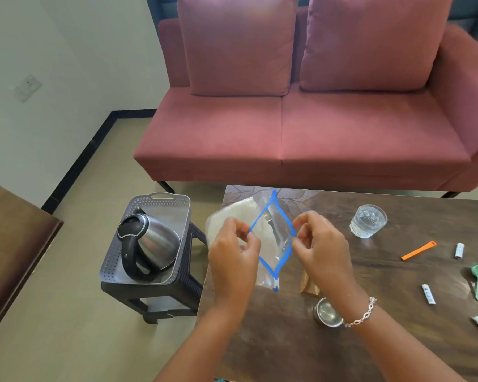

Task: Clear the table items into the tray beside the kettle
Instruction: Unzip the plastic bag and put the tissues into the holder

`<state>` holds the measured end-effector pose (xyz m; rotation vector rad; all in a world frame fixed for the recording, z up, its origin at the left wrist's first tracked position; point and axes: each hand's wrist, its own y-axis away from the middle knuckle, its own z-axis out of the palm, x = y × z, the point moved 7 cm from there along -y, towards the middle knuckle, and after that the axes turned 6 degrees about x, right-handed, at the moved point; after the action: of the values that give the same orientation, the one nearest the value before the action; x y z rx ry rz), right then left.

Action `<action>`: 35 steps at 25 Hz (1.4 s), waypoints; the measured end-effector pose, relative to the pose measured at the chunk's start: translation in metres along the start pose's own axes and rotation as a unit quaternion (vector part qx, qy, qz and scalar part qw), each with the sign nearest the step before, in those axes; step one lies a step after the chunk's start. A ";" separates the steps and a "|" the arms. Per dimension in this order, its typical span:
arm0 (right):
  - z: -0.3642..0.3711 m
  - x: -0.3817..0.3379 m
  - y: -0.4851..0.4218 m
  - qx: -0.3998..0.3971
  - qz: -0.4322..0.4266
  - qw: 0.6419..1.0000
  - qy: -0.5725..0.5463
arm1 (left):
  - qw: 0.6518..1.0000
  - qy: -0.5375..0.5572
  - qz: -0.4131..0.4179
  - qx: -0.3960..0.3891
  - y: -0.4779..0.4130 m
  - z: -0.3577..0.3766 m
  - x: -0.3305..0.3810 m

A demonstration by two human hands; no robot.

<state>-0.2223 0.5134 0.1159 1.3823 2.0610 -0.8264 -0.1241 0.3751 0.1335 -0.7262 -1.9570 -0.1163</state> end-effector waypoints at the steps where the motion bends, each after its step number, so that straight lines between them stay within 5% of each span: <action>1: -0.002 -0.009 0.002 0.022 -0.058 0.998 0.014 | 1.000 0.000 0.019 -0.003 0.004 0.004 0.005; 4: 0.000 -0.037 0.020 0.064 -0.270 0.958 0.067 | 0.996 -0.025 0.087 0.000 0.014 0.010 0.016; 6: 0.004 -0.043 0.027 0.040 -0.294 0.953 0.067 | 0.988 -0.047 0.144 -0.001 0.022 0.010 0.026; 10: 0.017 -0.015 0.015 -0.118 0.024 0.990 -0.074 | 0.963 -0.079 0.257 0.003 0.042 0.013 0.046; 11: 0.025 -0.003 0.018 -0.169 0.116 0.964 -0.172 | 0.956 -0.076 0.283 0.004 0.046 0.015 0.049; 13: 0.035 -0.003 0.024 -0.216 0.248 0.840 -0.431 | 0.946 -0.054 0.321 -0.006 0.051 0.016 0.052; 15: 0.035 -0.009 0.025 -0.261 0.257 0.761 -0.535 | 0.954 -0.013 0.299 -0.009 0.042 0.009 0.046; 20: 0.008 -0.006 0.024 -0.313 0.147 0.836 -0.427 | 0.999 0.014 -0.021 0.041 -0.024 -0.028 -0.028; 22: -0.001 0.005 0.024 -0.299 0.182 0.859 -0.374 | 0.982 0.084 -0.134 -0.101 -0.041 -0.022 -0.058; 24: -0.006 0.021 0.023 -0.274 0.224 0.879 -0.319 | 0.907 0.236 -0.207 -0.281 -0.040 -0.008 -0.061; 26: -0.011 0.020 0.017 -0.277 0.205 0.902 -0.260 | 0.854 0.313 -0.223 -0.351 -0.037 -0.004 -0.058; 30: -0.026 -0.005 0.007 -0.209 0.105 0.906 -0.353 | 0.862 0.326 -0.228 -0.315 -0.031 0.002 -0.060; 33: -0.040 0.008 0.012 -0.069 0.108 0.911 -0.392 | 0.860 0.356 -0.243 -0.273 -0.026 0.001 -0.066; 35: -0.038 0.013 0.017 -0.048 0.134 0.903 -0.405 | 0.852 0.372 -0.244 -0.276 -0.020 0.001 -0.066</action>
<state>-0.2141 0.5541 0.1292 0.9855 1.2204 -0.9490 -0.1150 0.3298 0.0820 -0.4091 -1.2883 -1.1394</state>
